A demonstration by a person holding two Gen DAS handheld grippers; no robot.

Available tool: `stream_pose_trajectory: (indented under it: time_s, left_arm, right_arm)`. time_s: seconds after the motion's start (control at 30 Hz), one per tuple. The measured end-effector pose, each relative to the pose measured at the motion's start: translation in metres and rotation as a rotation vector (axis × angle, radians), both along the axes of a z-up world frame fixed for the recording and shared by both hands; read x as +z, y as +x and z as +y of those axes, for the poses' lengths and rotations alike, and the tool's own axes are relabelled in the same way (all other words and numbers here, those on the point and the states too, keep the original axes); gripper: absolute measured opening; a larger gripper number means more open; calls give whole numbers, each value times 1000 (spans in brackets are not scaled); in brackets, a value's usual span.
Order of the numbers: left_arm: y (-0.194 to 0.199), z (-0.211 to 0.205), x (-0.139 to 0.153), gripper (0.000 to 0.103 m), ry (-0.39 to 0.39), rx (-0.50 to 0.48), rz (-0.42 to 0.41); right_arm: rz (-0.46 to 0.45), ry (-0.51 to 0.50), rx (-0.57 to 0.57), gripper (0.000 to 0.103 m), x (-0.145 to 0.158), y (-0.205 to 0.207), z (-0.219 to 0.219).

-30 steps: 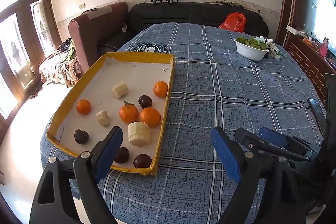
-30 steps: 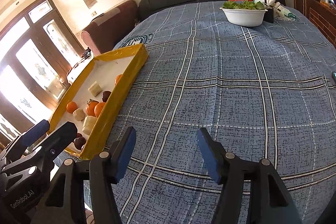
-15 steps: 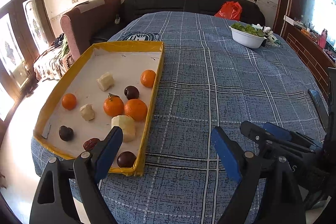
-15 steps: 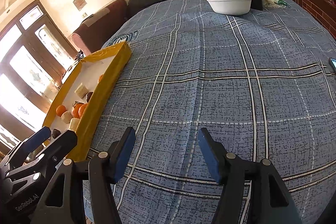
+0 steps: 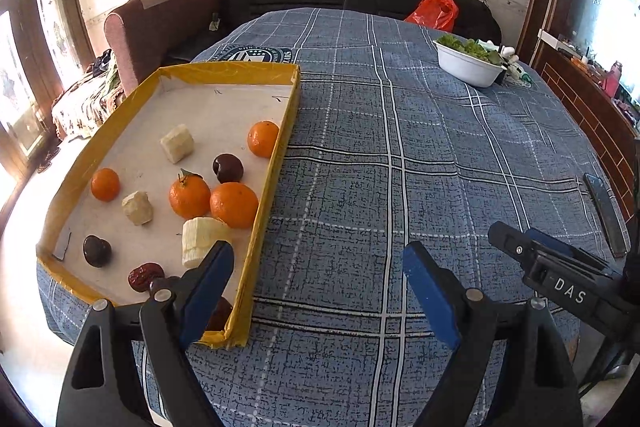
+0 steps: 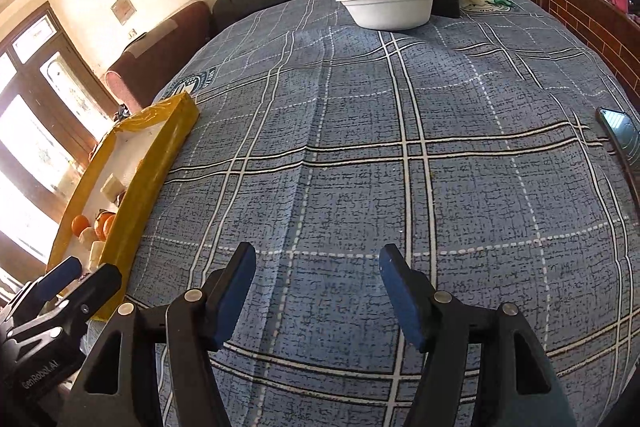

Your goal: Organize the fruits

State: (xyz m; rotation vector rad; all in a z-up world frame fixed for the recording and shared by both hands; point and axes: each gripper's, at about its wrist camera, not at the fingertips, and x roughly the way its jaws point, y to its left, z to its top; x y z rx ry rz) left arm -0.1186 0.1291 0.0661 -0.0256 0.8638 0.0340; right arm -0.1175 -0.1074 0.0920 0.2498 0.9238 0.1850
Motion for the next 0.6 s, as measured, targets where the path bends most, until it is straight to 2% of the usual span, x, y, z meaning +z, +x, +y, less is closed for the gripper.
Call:
stream_pose_trajectory:
  time_s: [0.2,0.33,0.37,0.47,0.6]
  left_arm:
    - [-2,39,20,86,-19,87,-81]
    - [-3,96,33,88,44,224,-114]
    - [-1,111,32,92,65,257,-97]
    - [8,145,19,92,131,318,-14]
    - [15,147,-3,92,220,270,61]
  right_arm:
    - [14,-17,19,69,-4,0,2]
    - [11,-37,26,69,-5,-2,3]
    - [7,-39,23,69,-5,-2,2]
    - [-5,-32,9,69,-2,-1,-1]
    - [-17,-26,18,70,1,0,8]
